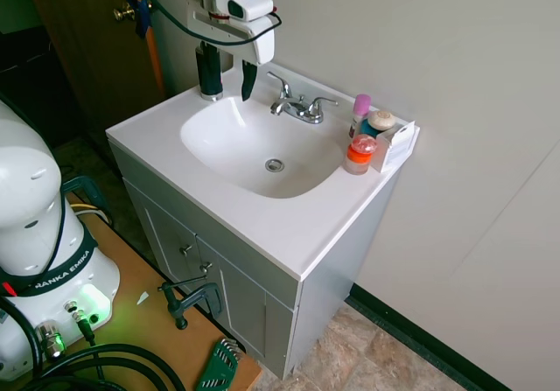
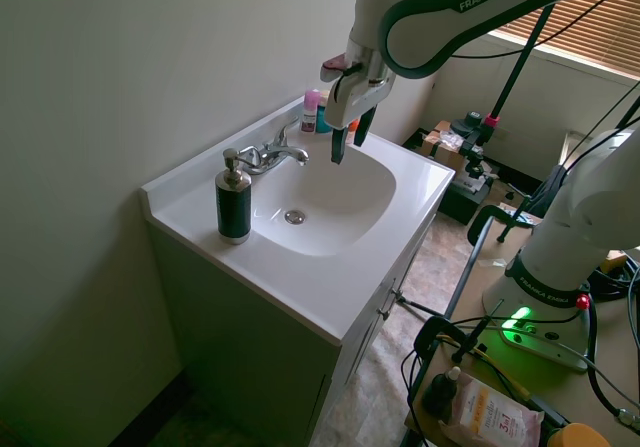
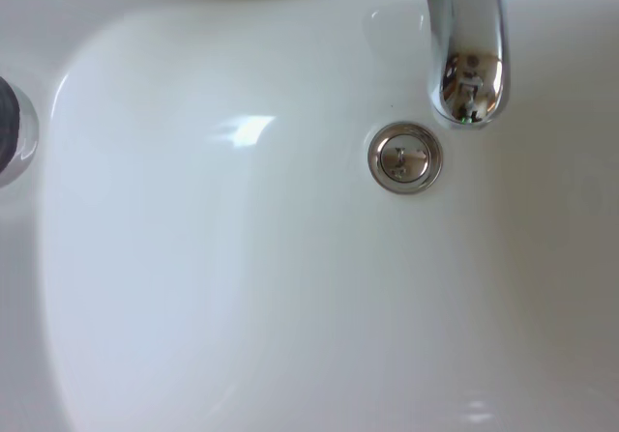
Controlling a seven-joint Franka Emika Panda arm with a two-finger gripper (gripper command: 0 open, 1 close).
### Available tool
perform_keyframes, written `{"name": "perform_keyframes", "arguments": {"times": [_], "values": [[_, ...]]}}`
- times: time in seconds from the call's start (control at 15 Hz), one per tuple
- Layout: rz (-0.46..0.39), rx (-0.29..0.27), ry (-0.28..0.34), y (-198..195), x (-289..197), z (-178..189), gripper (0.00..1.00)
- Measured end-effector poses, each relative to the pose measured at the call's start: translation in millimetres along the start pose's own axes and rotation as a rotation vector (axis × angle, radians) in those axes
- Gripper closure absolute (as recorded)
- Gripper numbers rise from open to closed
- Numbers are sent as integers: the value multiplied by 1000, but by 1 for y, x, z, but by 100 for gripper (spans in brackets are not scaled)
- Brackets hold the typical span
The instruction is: Turn on the hot water
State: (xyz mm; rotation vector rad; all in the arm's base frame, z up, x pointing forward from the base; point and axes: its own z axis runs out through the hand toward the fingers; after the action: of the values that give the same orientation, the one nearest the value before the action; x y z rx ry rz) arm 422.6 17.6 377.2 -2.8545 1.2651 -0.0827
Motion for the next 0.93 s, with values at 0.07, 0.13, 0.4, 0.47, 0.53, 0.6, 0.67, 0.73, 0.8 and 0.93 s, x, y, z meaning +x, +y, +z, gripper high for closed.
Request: {"name": "perform_keyframes", "arguments": {"times": [0.07, 0.13, 0.4, 0.47, 0.53, 0.6, 0.67, 0.73, 0.8, 0.93], "values": [[0, 0, 0, 0, 0, 0, 0], [-1, 0, 1, 0, 0, 0, 0], [-20, 5, 48, -17, 4, 0, 0], [-12, 15, 90, -28, 11, 1, 0], [0, 23, 125, -41, 18, 5, 0], [10, 31, 160, -55, 25, 10, 0], [20, 38, 199, -68, 32, 16, 0], [32, 46, 241, -80, 39, 20, 0], [38, 47, 277, -92, 47, 22, 0], [48, 58, 357, -115, 58, 24, 0]]}}
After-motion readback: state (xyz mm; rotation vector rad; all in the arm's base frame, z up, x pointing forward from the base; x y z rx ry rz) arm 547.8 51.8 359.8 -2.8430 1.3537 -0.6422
